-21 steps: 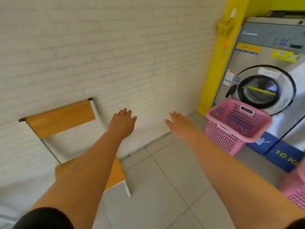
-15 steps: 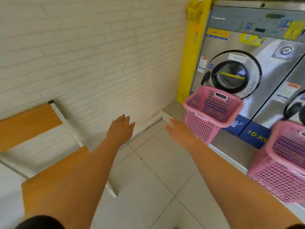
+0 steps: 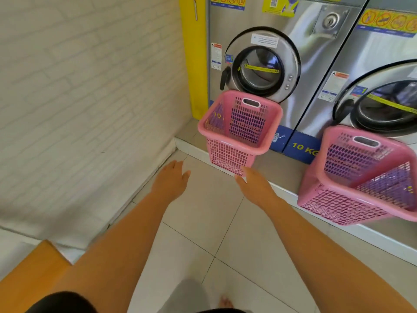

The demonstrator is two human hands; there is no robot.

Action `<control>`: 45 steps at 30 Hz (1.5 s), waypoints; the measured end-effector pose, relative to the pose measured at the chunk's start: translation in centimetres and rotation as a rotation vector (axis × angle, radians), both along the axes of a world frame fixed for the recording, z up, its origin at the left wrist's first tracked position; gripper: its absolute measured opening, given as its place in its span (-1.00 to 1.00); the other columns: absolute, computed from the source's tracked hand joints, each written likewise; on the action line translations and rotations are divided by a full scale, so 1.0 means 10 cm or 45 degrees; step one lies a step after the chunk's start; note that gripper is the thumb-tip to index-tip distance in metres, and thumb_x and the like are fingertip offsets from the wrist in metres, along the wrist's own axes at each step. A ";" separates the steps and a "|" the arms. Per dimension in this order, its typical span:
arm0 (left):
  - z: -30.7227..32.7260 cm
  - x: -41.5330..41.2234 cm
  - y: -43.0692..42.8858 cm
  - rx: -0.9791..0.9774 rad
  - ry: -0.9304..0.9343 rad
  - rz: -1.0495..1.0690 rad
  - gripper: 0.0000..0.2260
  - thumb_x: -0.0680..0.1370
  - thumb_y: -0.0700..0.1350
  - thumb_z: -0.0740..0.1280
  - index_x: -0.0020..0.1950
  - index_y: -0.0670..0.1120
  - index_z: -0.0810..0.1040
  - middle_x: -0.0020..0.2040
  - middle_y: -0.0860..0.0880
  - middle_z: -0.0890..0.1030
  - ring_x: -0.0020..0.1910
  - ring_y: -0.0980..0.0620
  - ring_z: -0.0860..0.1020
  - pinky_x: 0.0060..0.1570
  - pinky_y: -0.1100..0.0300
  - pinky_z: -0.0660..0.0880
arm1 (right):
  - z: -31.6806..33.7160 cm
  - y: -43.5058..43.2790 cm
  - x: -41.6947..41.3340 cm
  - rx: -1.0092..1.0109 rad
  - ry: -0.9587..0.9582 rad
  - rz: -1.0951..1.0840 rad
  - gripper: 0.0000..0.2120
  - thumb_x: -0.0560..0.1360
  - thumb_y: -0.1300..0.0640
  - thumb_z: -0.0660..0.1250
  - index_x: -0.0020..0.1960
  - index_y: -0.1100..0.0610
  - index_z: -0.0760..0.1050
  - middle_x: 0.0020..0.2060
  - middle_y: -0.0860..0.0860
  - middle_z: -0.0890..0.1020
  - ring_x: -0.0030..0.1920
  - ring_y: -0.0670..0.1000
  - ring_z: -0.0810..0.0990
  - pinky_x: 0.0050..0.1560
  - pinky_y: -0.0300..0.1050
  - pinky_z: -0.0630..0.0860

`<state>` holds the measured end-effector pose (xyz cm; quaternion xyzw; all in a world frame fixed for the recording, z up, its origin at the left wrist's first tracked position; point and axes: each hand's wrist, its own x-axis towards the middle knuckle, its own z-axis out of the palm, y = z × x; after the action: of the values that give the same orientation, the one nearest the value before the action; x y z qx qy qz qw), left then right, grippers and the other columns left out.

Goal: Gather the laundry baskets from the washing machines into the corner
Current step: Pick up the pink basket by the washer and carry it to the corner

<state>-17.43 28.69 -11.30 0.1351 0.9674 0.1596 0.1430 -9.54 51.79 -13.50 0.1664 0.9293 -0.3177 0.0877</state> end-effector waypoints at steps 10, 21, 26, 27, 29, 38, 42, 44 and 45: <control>-0.50 -1.77 0.81 0.050 -0.109 -0.096 -0.53 0.64 0.02 0.10 0.52 -0.13 0.22 0.52 -0.15 0.25 0.49 -0.16 0.24 0.44 -0.07 0.24 | -0.46 0.69 -1.24 -0.061 0.043 -0.476 -0.62 0.58 0.03 0.15 0.35 0.13 0.37 0.23 0.17 0.53 0.18 0.20 0.51 0.15 0.07 0.46; -0.96 -3.32 1.71 -0.023 -0.091 -0.309 -0.59 0.62 -0.08 0.19 0.42 -0.23 0.30 0.37 -0.25 0.40 0.32 -0.24 0.40 0.23 -0.08 0.41 | -1.01 1.36 -2.44 -0.069 0.059 -0.903 -0.68 0.55 0.14 0.22 0.25 0.27 0.38 0.09 0.25 0.52 0.10 0.26 0.48 0.03 0.07 0.39; -1.34 -3.89 2.12 -0.013 -0.080 -0.260 -0.60 0.60 -0.09 0.22 0.39 -0.24 0.33 0.33 -0.27 0.41 0.25 -0.28 0.43 0.17 -0.14 0.45 | -1.37 1.83 -2.89 -0.016 0.002 -0.920 -0.64 0.54 0.13 0.25 0.26 0.29 0.34 0.15 0.26 0.50 0.12 0.29 0.48 0.07 0.16 0.43; -1.43 -4.00 2.20 -0.022 -0.077 -0.252 -0.60 0.59 -0.10 0.22 0.38 -0.24 0.34 0.32 -0.27 0.42 0.24 -0.29 0.44 0.16 -0.15 0.46 | -1.45 1.93 -2.96 -0.005 -0.020 -0.923 -0.62 0.53 0.13 0.26 0.28 0.28 0.34 0.16 0.25 0.50 0.13 0.30 0.48 0.07 0.16 0.43; -1.60 -4.20 2.35 -0.058 -0.076 -0.257 -0.59 0.59 -0.10 0.22 0.40 -0.23 0.32 0.34 -0.26 0.40 0.24 -0.29 0.44 0.18 -0.16 0.46 | -1.61 2.12 -3.08 0.034 -0.071 -0.922 -0.56 0.53 0.11 0.25 0.35 0.24 0.29 0.26 0.24 0.46 0.20 0.30 0.45 0.15 0.15 0.40; -2.28 -4.85 2.72 -0.164 0.062 -0.295 -0.48 0.59 -0.04 0.24 0.52 -0.12 0.23 0.50 -0.30 0.22 0.45 -0.31 0.22 0.39 -0.19 0.26 | -2.18 2.61 -3.49 0.158 -0.161 -0.879 -0.35 0.56 0.04 0.23 0.57 0.08 0.03 0.55 0.16 0.10 0.41 0.30 0.28 0.37 0.16 0.26; -2.49 -5.07 2.74 -0.213 0.046 -0.272 -0.43 0.56 -0.01 0.29 0.54 0.03 0.18 0.55 -0.30 0.05 0.50 -0.32 0.13 0.43 -0.21 0.21 | -2.37 2.70 -3.53 0.181 -0.113 -0.891 -0.39 0.58 0.00 0.21 0.55 -0.10 0.04 0.56 0.15 0.04 0.36 0.33 0.34 0.23 0.21 0.40; -2.57 -5.14 2.73 -0.198 0.001 -0.233 -0.43 0.57 0.01 0.27 0.54 0.10 0.13 0.56 -0.26 -0.01 0.51 -0.31 0.11 0.40 -0.23 0.24 | -2.44 2.72 -3.53 0.200 -0.096 -0.896 -0.41 0.58 0.01 0.20 0.54 -0.17 0.05 0.57 0.09 0.03 0.31 0.32 0.41 0.07 0.21 0.50; -2.59 -5.17 2.73 -0.191 -0.010 -0.218 -0.44 0.58 0.02 0.25 0.54 0.13 0.12 0.57 -0.23 -0.03 0.50 -0.30 0.11 0.37 -0.24 0.28 | -2.47 2.72 -3.52 0.215 -0.089 -0.897 -0.41 0.57 0.03 0.20 0.53 -0.19 0.06 0.57 0.07 0.03 0.28 0.30 0.45 -0.01 0.19 0.53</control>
<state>-69.13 56.00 -37.19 0.2056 0.9609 0.0745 0.1696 -44.78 78.97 -38.20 0.4938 0.8343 -0.2448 -0.0093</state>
